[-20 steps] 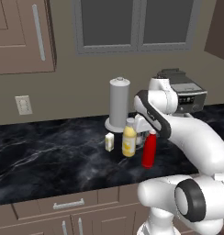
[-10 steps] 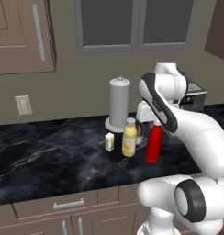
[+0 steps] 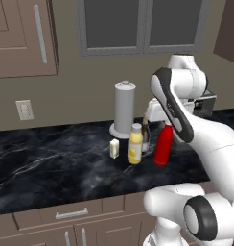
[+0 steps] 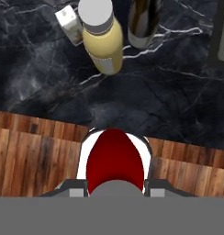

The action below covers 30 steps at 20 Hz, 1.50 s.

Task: Move the drinks to the dining counter.

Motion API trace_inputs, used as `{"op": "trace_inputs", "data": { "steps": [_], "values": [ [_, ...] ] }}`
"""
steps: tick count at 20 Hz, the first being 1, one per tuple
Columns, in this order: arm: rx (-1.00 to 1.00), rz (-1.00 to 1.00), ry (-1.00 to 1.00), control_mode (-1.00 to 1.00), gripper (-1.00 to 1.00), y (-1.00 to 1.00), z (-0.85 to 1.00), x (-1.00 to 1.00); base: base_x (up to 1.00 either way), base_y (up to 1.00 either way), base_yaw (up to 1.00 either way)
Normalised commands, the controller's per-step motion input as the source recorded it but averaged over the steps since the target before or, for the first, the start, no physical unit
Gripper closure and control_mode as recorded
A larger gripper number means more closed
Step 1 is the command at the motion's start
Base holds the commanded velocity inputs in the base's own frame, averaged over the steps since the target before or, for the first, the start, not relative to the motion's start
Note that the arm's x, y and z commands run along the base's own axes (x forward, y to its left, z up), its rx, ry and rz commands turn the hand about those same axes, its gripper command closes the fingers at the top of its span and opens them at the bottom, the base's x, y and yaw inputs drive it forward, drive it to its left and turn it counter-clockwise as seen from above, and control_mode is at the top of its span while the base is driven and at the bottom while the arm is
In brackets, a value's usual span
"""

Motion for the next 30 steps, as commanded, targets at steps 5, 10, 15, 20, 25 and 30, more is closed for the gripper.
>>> {"op": "trace_inputs", "data": {
  "steps": [5, 10, 15, 20, 25, 30],
  "values": [
    [-0.01, 0.0, -0.14, -1.0, 1.0, 0.02, 0.24, -0.29, 0.0, 0.0, 0.0],
    [0.0, -0.02, -0.09, -1.0, 1.0, 0.0, 0.01, -0.04, 0.0, 0.0, 0.0],
    [0.0, 0.0, 0.0, 1.0, 1.0, 0.0, 0.0, 0.0, -0.02, -0.07, -0.4],
    [0.0, 0.0, 0.0, 1.0, 1.0, 0.0, 0.0, 0.0, -0.02, -0.22, -0.83],
    [0.0, 0.0, 0.0, 1.0, 1.0, 0.0, 0.0, 0.0, 0.0, -0.02, -0.98],
    [0.0, 0.0, 0.0, 1.0, 1.0, 0.0, 0.0, 0.0, 0.0, 0.0, -1.0]
  ]
}}
